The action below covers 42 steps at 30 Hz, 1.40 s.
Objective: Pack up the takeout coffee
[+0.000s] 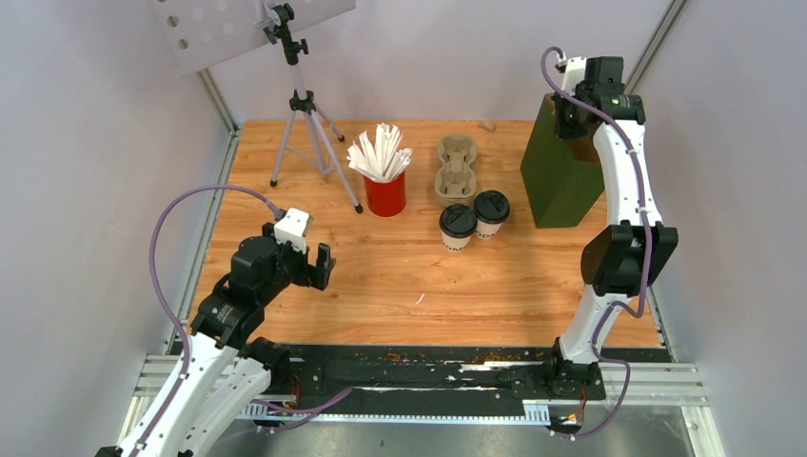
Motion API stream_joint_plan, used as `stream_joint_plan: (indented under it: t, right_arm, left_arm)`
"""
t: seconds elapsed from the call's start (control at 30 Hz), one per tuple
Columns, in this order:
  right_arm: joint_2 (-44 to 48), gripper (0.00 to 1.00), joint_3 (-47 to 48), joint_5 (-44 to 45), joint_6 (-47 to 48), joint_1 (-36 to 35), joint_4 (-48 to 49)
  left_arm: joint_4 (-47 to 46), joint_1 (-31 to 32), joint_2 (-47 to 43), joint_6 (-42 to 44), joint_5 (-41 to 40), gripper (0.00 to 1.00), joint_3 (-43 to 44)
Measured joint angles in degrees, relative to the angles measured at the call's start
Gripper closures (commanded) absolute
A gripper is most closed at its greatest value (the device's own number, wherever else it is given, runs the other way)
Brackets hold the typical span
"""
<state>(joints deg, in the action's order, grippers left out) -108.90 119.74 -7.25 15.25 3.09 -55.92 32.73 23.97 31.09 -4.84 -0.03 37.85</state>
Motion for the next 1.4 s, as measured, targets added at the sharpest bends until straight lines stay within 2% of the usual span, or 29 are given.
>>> stream_joint_plan:
  t: [0.3, 0.6, 0.83, 0.93, 1.03, 1.17, 1.4]
  right_arm:
    - [3.9, 1.00, 0.1, 5.1, 2.1, 0.0, 0.6]
    - [17.2, 1.00, 0.2, 7.6, 3.3, 0.0, 2.9]
    - [28.7, 1.00, -3.0, 0.7, 2.8, 0.0, 6.8]
    - [33.2, 1.00, -4.8, -2.7, 1.5, -0.3, 8.7]
    - [36.4, 1.00, -5.7, -7.0, -0.9, -1.4, 10.8]
    - [39.2, 1.00, -7.3, -12.0, -4.4, -5.9, 12.3]
    - [40.6, 1.00, -10.1, -14.1, -6.8, -21.2, 11.1]
  left_arm:
    - [0.0, 0.0, -0.1, 0.0, 0.0, 0.00, 0.0]
    - [0.0, 0.0, -1.6, -0.6, -0.2, 0.00, -0.1]
    - [1.0, 0.0, -1.7, -2.1, -3.7, 0.00, 0.3]
    - [4.6, 0.0, 0.8, -4.0, -5.0, 0.00, 4.5]
    - [7.9, 0.0, 4.7, -5.6, -5.3, 0.00, 12.4]
    - [10.6, 0.0, 8.6, -7.0, -7.1, 0.00, 22.6]
    - [16.4, 0.0, 9.9, -8.6, -11.8, 0.00, 29.4]
